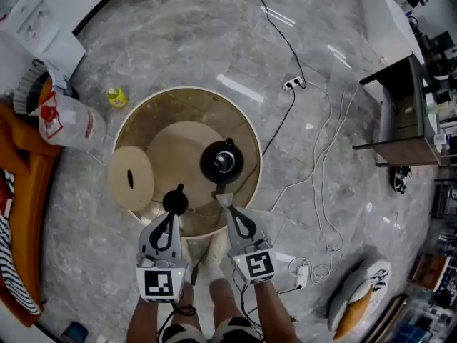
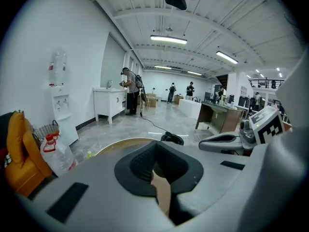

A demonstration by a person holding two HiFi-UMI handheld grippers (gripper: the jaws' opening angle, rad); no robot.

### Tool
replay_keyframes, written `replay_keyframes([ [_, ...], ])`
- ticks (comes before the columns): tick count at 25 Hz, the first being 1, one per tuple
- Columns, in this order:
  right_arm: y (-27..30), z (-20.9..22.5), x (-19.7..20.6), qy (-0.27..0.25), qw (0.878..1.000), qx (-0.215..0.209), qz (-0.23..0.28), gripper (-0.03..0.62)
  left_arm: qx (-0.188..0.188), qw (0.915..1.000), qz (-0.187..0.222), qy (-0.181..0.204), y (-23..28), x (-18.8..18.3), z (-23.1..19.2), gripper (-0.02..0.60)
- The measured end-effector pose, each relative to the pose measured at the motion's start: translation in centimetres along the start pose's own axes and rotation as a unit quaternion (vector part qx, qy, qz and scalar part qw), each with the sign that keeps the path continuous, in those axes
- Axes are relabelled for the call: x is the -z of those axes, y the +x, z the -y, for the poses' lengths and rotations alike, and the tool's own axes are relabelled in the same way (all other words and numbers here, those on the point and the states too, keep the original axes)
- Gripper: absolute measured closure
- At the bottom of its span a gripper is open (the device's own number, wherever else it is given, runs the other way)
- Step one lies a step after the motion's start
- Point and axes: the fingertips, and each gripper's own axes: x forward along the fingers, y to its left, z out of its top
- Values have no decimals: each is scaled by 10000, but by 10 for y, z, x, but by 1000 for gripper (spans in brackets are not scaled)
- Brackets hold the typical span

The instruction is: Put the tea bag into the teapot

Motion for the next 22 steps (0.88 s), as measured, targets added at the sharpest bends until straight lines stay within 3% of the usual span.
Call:
replay_keyframes([
  [7,4,26,-31,-46,9995,147,267,592,-61,9995,-12,-295,11,-33,7,565],
  [18,26,58,-56,-19,9994,175,310,592,-31,9999,32,-142,46,-57,2,565],
  [22,40,66,-56,4,9995,160,272,592,-75,9996,-60,-279,59,-60,-3,565],
])
